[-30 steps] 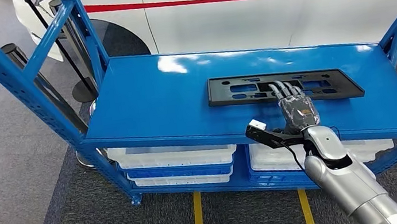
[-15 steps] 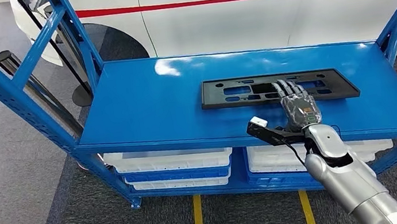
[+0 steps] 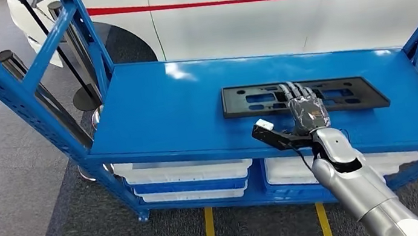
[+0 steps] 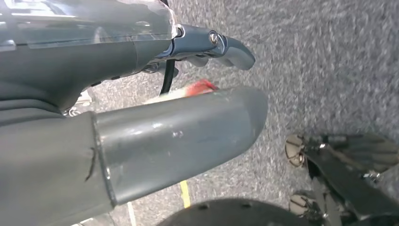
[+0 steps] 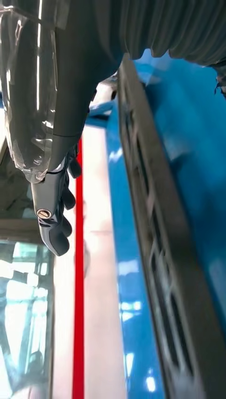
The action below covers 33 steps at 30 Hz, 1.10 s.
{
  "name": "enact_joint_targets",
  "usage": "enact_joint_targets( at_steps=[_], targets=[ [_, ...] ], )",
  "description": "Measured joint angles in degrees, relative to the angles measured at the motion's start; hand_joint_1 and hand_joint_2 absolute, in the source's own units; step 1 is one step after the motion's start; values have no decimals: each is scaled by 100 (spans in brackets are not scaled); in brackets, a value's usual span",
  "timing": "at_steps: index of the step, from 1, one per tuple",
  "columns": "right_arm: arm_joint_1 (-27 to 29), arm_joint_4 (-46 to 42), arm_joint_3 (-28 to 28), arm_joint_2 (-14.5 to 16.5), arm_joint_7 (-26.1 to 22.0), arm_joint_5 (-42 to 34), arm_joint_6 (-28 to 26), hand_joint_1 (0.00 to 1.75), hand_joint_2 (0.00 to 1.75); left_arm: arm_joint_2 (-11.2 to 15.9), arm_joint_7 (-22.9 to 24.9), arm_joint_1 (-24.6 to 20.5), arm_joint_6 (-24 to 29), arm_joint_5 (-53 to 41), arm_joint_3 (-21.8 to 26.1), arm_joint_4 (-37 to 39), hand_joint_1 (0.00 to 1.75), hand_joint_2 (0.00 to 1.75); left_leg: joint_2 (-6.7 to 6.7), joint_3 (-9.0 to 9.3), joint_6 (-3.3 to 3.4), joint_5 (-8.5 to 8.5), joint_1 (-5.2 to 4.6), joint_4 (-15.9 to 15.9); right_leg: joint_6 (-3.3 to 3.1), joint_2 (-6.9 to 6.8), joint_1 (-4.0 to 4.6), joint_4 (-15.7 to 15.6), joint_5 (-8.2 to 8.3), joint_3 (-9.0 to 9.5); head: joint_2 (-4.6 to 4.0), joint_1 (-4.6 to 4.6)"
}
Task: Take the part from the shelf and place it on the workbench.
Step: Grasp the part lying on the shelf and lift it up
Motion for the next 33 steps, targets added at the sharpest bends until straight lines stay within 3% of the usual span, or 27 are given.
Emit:
enact_joint_targets(
  at_steps=[3, 4, 5, 6, 8, 9, 11, 12, 15, 19, 23, 33],
  targets=[
    [-14, 99, 2, 21, 1, 4, -4, 0, 175, 1, -2, -12, 0, -1, 0, 7, 0, 0, -6, 41, 85, -38, -27, -14, 14, -6, 3, 1072, -405, -595, 0, 3],
    [-9, 136, 4, 29, 1, 4, -5, 0, 175, 1, -2, -13, 0, -2, 0, 10, 0, 0, -10, 60, 97, -58, -41, -10, 14, -7, 4, 1306, -430, -753, 0, 2],
    [-5, 166, 5, 39, 0, 4, -7, 0, 175, 1, -3, -12, 0, -2, 0, 12, 0, 0, -14, 90, 102, -85, -54, -3, 4, -8, 5, 1314, -326, -805, 0, 2],
    [-4, 188, 6, 49, -1, 4, -10, 0, 175, 0, -3, -11, -1, -2, 0, 15, 0, 0, -17, 132, 101, -117, -66, 5, -19, -8, 11, 1089, -111, -740, 0, 2],
    [-14, 225, 7, 65, -1, 6, -16, 0, 175, -8, -3, -8, -2, -2, 0, 31, 0, 0, -18, 210, 82, -193, -88, 25, -104, -16, 51, 329, 351, -435, 0, 1],
    [-24, 243, 8, 71, -4, 8, -20, 0, 175, -14, -3, -11, -3, -2, 0, 43, 0, 0, -22, 222, 64, -220, -92, 38, -145, -22, 78, 17, 458, -300, 0, 2],
    [-40, 282, 10, 83, -13, 24, -30, 0, 175, -25, -9, -22, 1, -2, 0, 61, 0, 0, -25, 208, 17, -240, -88, 48, -195, -26, 124, -204, 445, -201, 0, -1],
    [-45, 305, 10, 90, -14, 50, -33, 0, 175, -23, -24, -27, 4, -2, 1, 63, 0, 0, -25, 208, 5, -243, -87, 43, -190, -17, 119, -259, 439, -178, 0, -2],
    [-69, 405, 14, 109, 25, 149, -24, 0, 175, -21, -79, -28, 13, -1, 3, 66, 0, 0, -20, 253, 28, -240, -99, 1, -163, 3, 97, -314, 442, -140, 0, -8],
    [-101, 579, 17, 121, 109, 227, 14, 0, 175, -21, -95, -29, 24, 0, 5, 68, 0, 0, -20, 284, 26, -250, -92, -48, -178, 3, 107, -309, 415, -133, 0, -6],
    [-135, 685, 19, 140, 140, 236, 15, 169, 175, -19, -101, -30, 24, 0, 10, 68, 0, 0, -18, 304, 11, -251, -91, -68, -191, 4, 109, -303, 406, -125, 0, -6],
    [-140, 897, 24, 145, 72, 86, 92, 175, 175, -19, -123, -26, 9, 7, 39, 70, 0, 0, -19, 318, -34, -240, -91, -70, -194, 1, 95, -294, 410, -108, 0, -6]
  ],
)
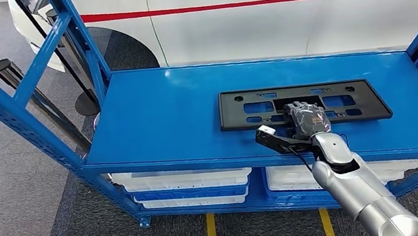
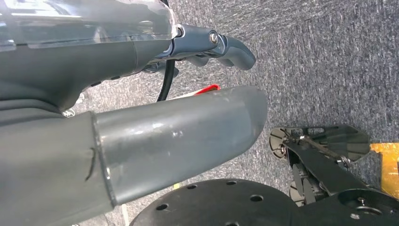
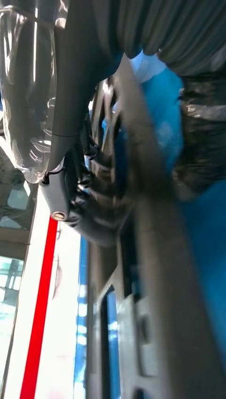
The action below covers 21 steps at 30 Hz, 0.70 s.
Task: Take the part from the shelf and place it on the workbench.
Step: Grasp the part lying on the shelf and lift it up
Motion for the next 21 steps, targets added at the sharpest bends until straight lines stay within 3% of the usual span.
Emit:
enact_joint_targets(
  at_steps=[11, 15, 21],
  targets=[
    [-10, 10, 1, 2, -34, -45, 147, 175, 175, 2, -50, 1, -22, 19, 17, 0, 0, 0, 0, 9, -1, -6, -6, 3, 3, -6, -5, -13, 1, 19, 0, 0],
    [-11, -2, 2, 2, -55, -86, 176, 175, 175, 11, -157, 4, -162, 104, 51, 0, 0, 175, 0, 13, 0, -7, -6, 3, 3, -10, -5, -14, 0, 25, 0, 1],
    [-7, -3, 2, 2, -188, -175, 110, 175, 175, 24, -292, 8, -349, 301, 179, 0, 0, 175, 0, 17, -1, -7, -6, 4, 4, -10, -6, -14, 0, 28, 0, 0]
  ],
)
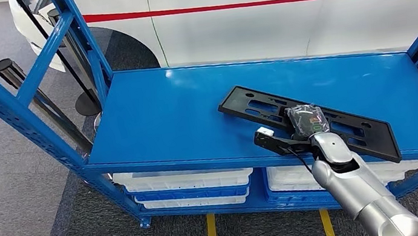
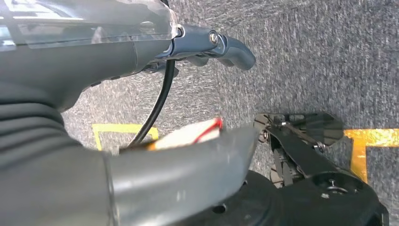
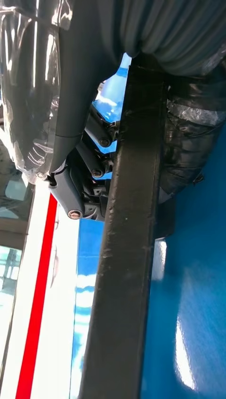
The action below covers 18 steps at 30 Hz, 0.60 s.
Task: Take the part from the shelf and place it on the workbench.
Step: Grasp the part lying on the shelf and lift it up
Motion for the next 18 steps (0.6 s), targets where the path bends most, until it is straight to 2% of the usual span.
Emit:
enact_joint_targets(
  at_steps=[5, 11, 16, 18],
  targets=[
    [88, -297, -2, -32, -111, -106, -134, 175, 175, 0, 12, 13, 33, 40, 72, -1, 0, 175, 0, 0, 0, 0, 0, 1, 0, 1, 0, 1, 0, -1, 0, 0],
    [335, -1525, -47, -210, -93, 10, -529, 175, 175, -16, 333, 87, 105, 24, 170, -61, 0, 175, 6, -1, 1, -6, -2, 6, 2, 11, -3, -3, 0, -6, 0, 0],
    [528, -2499, -112, -397, -269, 1, -712, 175, 175, -106, 463, 214, -138, -136, 220, -388, 0, 175, 2, -24, 43, -35, -33, 56, 44, 6, -25, -2, 2, -12, 0, 0],
    [563, -2849, -128, -520, -336, 115, -788, 175, 175, -143, 472, 249, -226, -208, 235, -524, 0, 175, 1, -24, 71, -9, -39, 40, 80, 8, -31, -17, 25, -4, 0, -1]
  ],
)
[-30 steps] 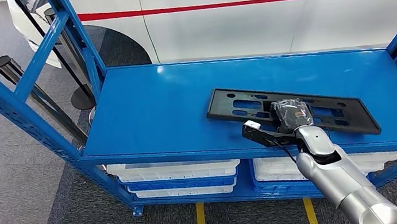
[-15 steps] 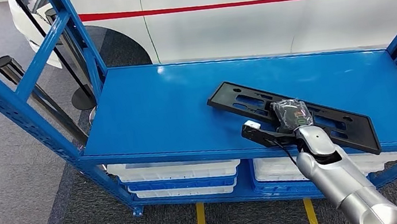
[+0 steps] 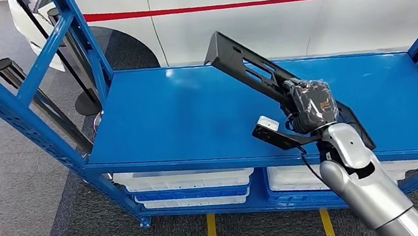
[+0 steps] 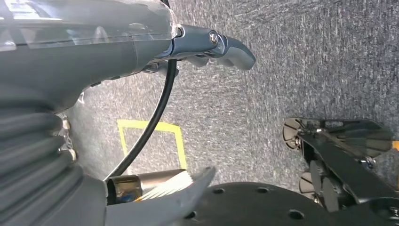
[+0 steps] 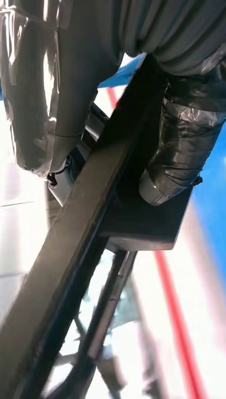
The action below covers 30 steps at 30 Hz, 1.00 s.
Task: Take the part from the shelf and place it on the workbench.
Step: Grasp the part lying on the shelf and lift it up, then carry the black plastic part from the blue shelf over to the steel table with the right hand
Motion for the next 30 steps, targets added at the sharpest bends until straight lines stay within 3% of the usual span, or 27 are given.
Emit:
enact_joint_targets(
  at_steps=[2, 3, 6, 7, 8, 9, 10, 12, 13, 17, 19, 21, 22, 23, 24, 27, 28, 30],
  targets=[
    [25, -291, -6, -155, -47, 194, -108, 175, 175, -35, 0, 14, -51, -67, 10, -99, 0, 175, 22, 32, 61, 86, 31, -93, 47, 2, 0, 56, -66, -15, 0, 4],
    [33, -402, -8, -237, -65, 284, -160, 175, 175, -46, -2, 16, -66, -97, 11, -136, 0, 175, 33, 45, 91, 129, 49, -142, 68, 4, 0, 207, -189, -74, 0, 6],
    [102, -585, -7, -442, -93, 469, -273, 175, 175, -61, -10, 20, -79, -173, 14, -197, 0, 175, 44, 24, 119, 161, 62, -157, 118, 6, -21, 1203, -742, -486, 0, 9],
    [139, -608, -4, -492, -97, 500, -294, 175, 175, -63, -12, 23, -79, -193, 15, -206, 0, 175, 44, 7, 116, 159, 65, -136, 138, 5, -32, 1471, -818, -594, 0, 10],
    [172, -622, -1, -532, -101, 526, -309, 175, 175, -65, -14, 24, -79, -209, 16, -211, 0, 175, 44, -14, 109, 154, 72, -106, 157, 1, -47, 1549, -781, -614, 0, 9],
    [196, -632, 2, -568, -103, 546, -320, 175, 175, -66, -17, 23, -79, -224, 16, -214, 0, 175, 44, -37, 95, 143, 82, -68, 174, -5, -65, 1403, -643, -526, 0, 10],
    [208, -640, 4, -596, -99, 562, -334, 175, 175, -67, -21, 22, -77, -234, 17, -215, 0, 175, 43, -60, 73, 125, 92, -20, 193, -15, -88, 1062, -450, -339, 0, 9],
    [215, -666, 9, -644, -86, 589, -380, 175, 175, -64, -32, 18, -64, -265, 18, -217, 0, 175, 37, -131, 12, 79, 92, 85, 186, -18, -93, 426, -241, -1, 0, 10],
    [219, -678, 12, -663, -78, 596, -406, 175, 175, -63, -39, 15, -56, -280, 19, -218, 0, 175, 32, -163, -16, 65, 83, 135, 159, -13, -87, 262, -221, 73, 0, 11],
    [244, -702, 21, -697, -58, 615, -460, 175, 175, -61, -57, 14, -38, -322, 24, -219, 0, 175, 18, -261, -122, 13, 75, 251, -20, 3, -83, 220, -188, 3, 0, 6],
    [245, -713, 21, -707, -51, 640, -484, 175, 175, -61, -60, 13, -25, -332, 26, -219, 0, 175, 17, -416, -185, -323, 97, 639, -112, -9, -93, 199, -126, -57, 0, 3],
    [249, -719, 22, -719, -51, 660, -497, 175, 175, -61, -61, 9, -19, -334, 26, -219, 0, 175, 19, -652, -233, -759, 117, 1315, -160, -18, -75, 200, -65, -137, 0, 1],
    [253, -719, 23, -726, -51, 667, -498, 175, 175, -61, -61, 6, -18, -336, 27, -219, 0, 175, 19, -722, -243, -873, 123, 1574, -168, -20, -64, 202, -31, -182, 0, 1],
    [259, -719, 23, -733, -51, 670, -498, 175, 175, -61, -60, 4, -17, -338, 27, -219, 0, 175, 20, -713, -240, -883, 124, 1669, -169, -21, -53, 203, 5, -227, 0, 1],
    [264, -719, 23, -741, -51, 672, -498, 175, 175, -61, -61, 0, -14, -340, 28, -219, 0, 175, 19, -598, -222, -789, 123, 1551, -168, -20, -40, 204, 43, -269, 0, 1],
    [271, -726, 22, -767, -51, 674, -498, 175, 175, -50, -61, -24, -3, -352, 30, -219, 0, 175, 16, 114, -98, -393, 84, 434, -141, -19, -12, 198, 161, -360, 0, 3],
    [271, -731, 22, -780, -50, 674, -498, 175, 175, -43, -61, -32, 3, -357, 30, -219, 0, 175, 16, 259, -71, -327, 64, 176, -114, -23, -14, 185, 202, -372, 0, 2],
    [274, -744, 22, -799, -49, 674, -500, 175, 175, -32, -61, -41, 18, -377, 31, -219, 0, 175, 14, 290, -56, -263, 25, 18, -34, -31, -34, 134, 304, -381, 0, 1]
  ],
)
